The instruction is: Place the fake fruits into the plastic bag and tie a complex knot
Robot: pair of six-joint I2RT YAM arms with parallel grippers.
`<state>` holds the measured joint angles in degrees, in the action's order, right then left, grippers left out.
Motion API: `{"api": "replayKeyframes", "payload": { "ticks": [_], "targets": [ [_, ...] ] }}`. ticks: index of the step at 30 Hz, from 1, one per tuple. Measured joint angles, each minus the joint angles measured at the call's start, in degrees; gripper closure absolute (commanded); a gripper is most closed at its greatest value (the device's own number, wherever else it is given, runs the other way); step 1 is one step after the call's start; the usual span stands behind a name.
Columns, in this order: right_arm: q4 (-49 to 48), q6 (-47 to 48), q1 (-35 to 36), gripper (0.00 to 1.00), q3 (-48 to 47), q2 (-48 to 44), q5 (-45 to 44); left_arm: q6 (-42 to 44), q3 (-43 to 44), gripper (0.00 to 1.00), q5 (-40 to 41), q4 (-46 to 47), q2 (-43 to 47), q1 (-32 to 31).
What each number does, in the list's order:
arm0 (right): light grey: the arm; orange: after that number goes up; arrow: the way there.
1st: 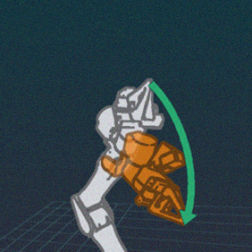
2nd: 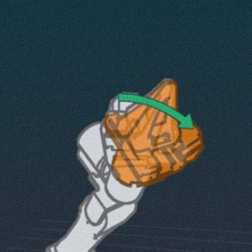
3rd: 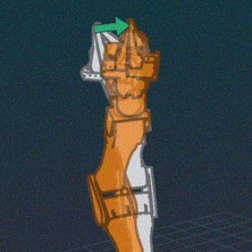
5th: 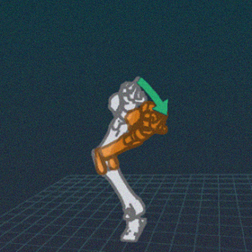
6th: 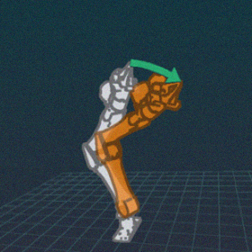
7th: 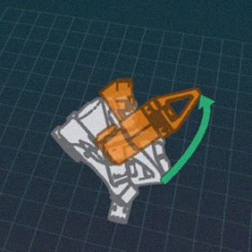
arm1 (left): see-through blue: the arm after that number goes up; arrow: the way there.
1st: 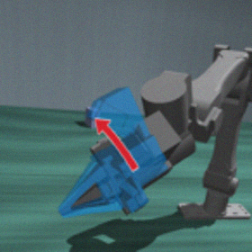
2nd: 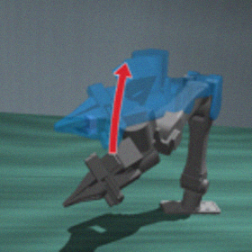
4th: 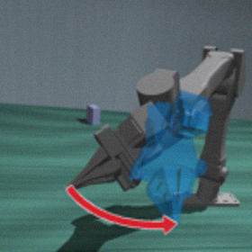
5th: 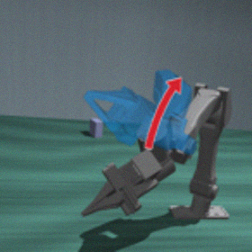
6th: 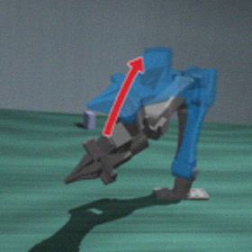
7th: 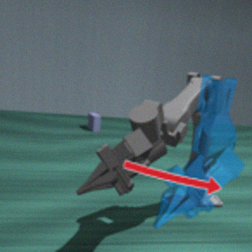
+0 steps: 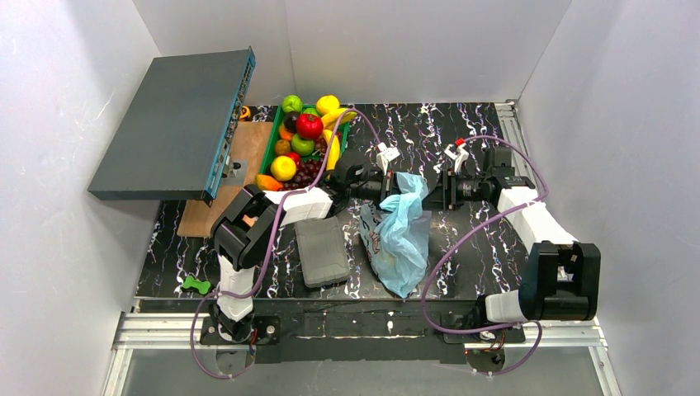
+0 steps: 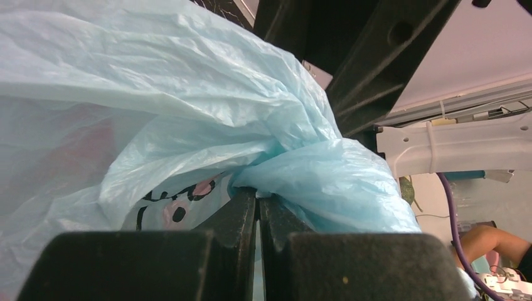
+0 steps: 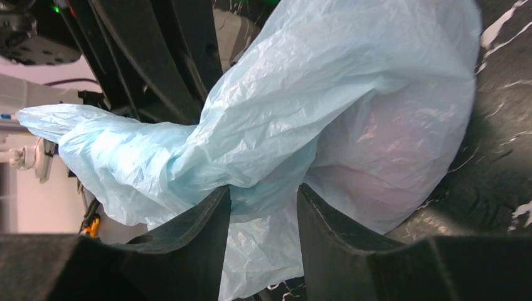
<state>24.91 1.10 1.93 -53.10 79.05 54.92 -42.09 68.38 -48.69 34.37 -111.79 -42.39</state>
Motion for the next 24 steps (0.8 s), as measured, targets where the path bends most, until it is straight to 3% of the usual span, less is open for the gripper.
{"api": "replayKeyframes", "payload": {
  "ticks": [5, 9, 13, 24],
  "targets": [
    [2.8, 2.6, 0.0, 0.49, 2.5, -1.7, 2.3, -0.5, 0.2, 1.0, 0.0, -0.1, 0.0, 0.4],
    [3.6, 2.8, 0.1, 0.34, 3.0, -2.2, 4.7, -1.0, 1.0, 1.0, 0.0, -0.1, 0.0, 0.7],
    [3.2, 2.1, 0.6, 0.26, 3.1, -2.2, 6.1, -2.0, 1.4, 1.0, -0.2, 0.8, 0.0, 0.7],
    [-3.8, -4.8, 5.4, 0.26, 2.8, 1.3, 7.8, -8.0, 1.4, 1.0, -1.7, 7.4, -0.5, -1.4]
  ]
}}
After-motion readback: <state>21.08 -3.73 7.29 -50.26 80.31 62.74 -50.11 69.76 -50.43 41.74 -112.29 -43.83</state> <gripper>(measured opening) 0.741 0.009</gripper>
